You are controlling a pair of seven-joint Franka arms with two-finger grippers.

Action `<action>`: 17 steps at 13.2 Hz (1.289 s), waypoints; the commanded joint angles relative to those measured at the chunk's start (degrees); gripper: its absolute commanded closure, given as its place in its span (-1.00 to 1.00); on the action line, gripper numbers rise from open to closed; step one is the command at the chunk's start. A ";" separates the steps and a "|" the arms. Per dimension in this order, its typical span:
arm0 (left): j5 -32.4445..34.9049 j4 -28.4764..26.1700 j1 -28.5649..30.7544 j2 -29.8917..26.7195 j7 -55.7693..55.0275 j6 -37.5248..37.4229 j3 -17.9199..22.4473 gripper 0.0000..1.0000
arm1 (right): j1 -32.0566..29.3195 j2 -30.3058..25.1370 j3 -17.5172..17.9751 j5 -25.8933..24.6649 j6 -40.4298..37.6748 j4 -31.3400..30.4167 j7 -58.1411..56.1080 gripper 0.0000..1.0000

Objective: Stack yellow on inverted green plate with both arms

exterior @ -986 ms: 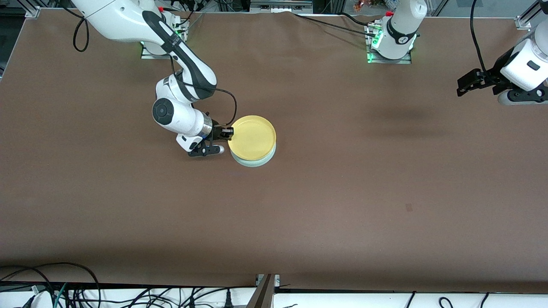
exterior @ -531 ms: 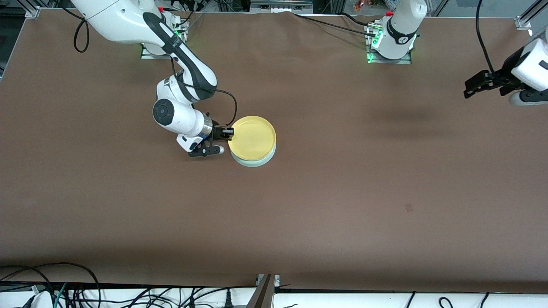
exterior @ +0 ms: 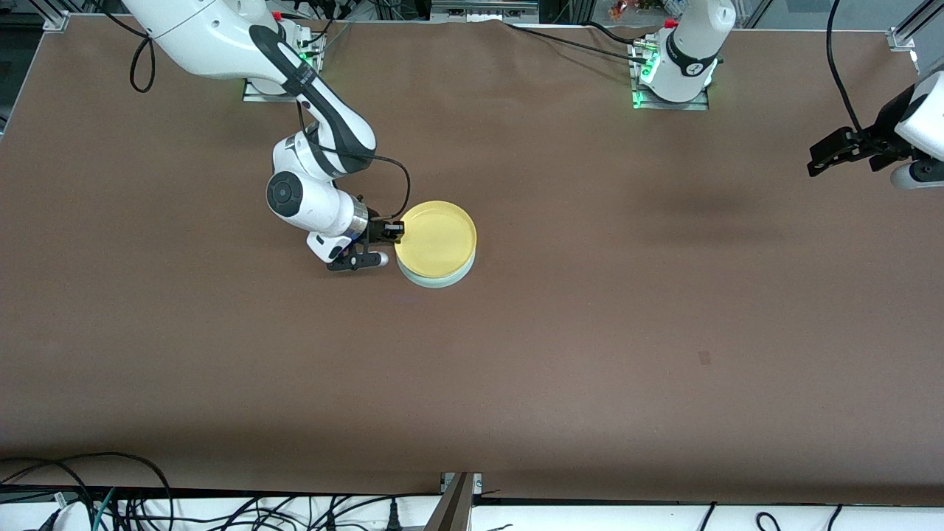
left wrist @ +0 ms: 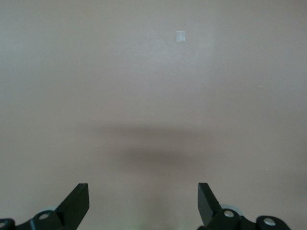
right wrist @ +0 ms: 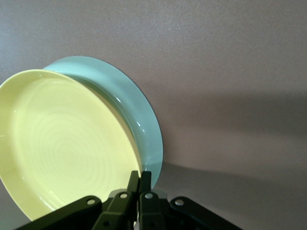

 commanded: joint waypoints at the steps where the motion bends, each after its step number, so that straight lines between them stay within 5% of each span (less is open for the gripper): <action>1: -0.61 1.81 -0.03 0.97 -0.26 -0.40 -0.24 -1.00 | 0.43 -0.23 0.22 0.97 1.27 -0.32 0.25 1.00; 6: -1.41 2.16 -0.29 1.23 -0.62 -0.40 -0.68 -1.00 | 0.34 0.39 0.13 0.88 1.36 0.03 0.16 1.00; 7: -1.41 2.52 -0.29 1.67 -0.62 -0.40 -0.68 -1.00 | -0.01 0.39 0.13 0.88 1.10 0.20 0.25 0.68; 8: -1.41 2.61 -0.29 1.85 -0.62 -0.40 -0.68 -1.00 | -0.10 0.39 0.04 0.97 1.10 0.38 0.51 -0.44; 9: -1.41 2.61 -0.29 1.85 -0.62 -0.40 -0.77 -1.00 | -0.10 0.39 -0.04 0.88 1.10 0.47 0.60 -0.99; 13: -1.41 2.61 -0.29 1.76 -0.62 -0.58 -0.95 -1.00 | -0.27 -2.76 -1.97 0.53 -2.57 2.48 -0.10 -1.00; 17: -1.49 2.61 -0.29 1.76 -0.62 -0.66 -1.12 -1.00 | -0.27 -4.80 -7.06 -6.73 -21.96 15.01 -0.28 -1.00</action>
